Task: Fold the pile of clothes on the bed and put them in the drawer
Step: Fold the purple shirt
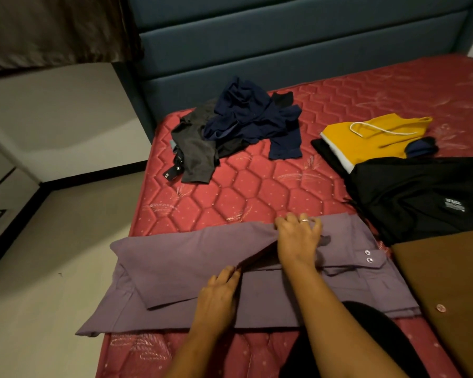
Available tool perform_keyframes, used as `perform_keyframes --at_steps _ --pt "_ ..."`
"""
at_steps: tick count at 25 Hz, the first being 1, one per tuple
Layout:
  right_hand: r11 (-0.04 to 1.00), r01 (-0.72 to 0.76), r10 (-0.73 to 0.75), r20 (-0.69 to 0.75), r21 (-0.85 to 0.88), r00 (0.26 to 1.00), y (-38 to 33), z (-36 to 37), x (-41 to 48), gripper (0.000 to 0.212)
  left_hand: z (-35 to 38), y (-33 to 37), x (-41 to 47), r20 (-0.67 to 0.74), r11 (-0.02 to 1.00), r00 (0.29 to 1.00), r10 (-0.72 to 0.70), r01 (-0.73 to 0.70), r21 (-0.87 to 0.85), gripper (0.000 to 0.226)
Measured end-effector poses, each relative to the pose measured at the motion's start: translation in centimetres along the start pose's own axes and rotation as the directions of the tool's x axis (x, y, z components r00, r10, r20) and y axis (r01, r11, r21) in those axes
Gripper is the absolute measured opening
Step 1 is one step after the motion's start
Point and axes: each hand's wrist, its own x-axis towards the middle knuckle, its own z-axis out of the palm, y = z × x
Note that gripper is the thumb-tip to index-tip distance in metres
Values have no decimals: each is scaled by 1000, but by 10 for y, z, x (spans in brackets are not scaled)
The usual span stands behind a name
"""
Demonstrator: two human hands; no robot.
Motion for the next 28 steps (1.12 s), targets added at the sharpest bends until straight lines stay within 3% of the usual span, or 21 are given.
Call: perform_keyframes --at_steps 2,5,8,10,11,13,16,18,20,22,25,26,28 --pt "981 -188 191 98 -45 977 22 -16 12 24 2 1 -12 -24 998 998 66 -66 3 49" --pt "925 -327 376 345 -193 860 53 -29 17 28 3 10 -25 -10 997 997 74 -74 -6 41" --pt "894 -347 444 654 -282 613 86 -19 21 43 5 17 -26 51 996 996 77 -78 32 51" --pt "874 -442 427 753 -202 500 98 -3 24 58 2 24 -23 75 989 988 138 -141 39 57" --pt "853 -509 407 756 -114 513 100 3 26 58 0 31 -21 86 982 980 180 -184 41 55" --pt "794 -602 392 690 80 608 96 7 25 53 1 45 -14 110 966 963 246 -252 50 53" --pt "681 -656 336 657 326 675 94 2 21 89 3 62 -3 183 963 952 246 -262 69 59" --pt "746 -595 218 734 299 643 89 2 21 95 7 67 0 191 967 956 222 -241 78 66" --pt "812 -522 159 761 262 629 87 8 23 64 9 70 0 176 975 964 198 -213 70 67" --pt "801 -542 268 656 256 706 83 3 26 42 10 70 1 133 976 971 199 -208 60 69" --pt "844 -487 355 446 225 822 81 -7 28 50 8 71 3 67 973 973 220 -224 53 64" --pt "867 -458 329 464 198 823 79 -9 29 55 7 71 4 57 971 971 232 -234 40 59" --pt "880 -460 292 634 115 716 77 -9 25 63 6 72 7 64 967 967 247 -250 42 49"
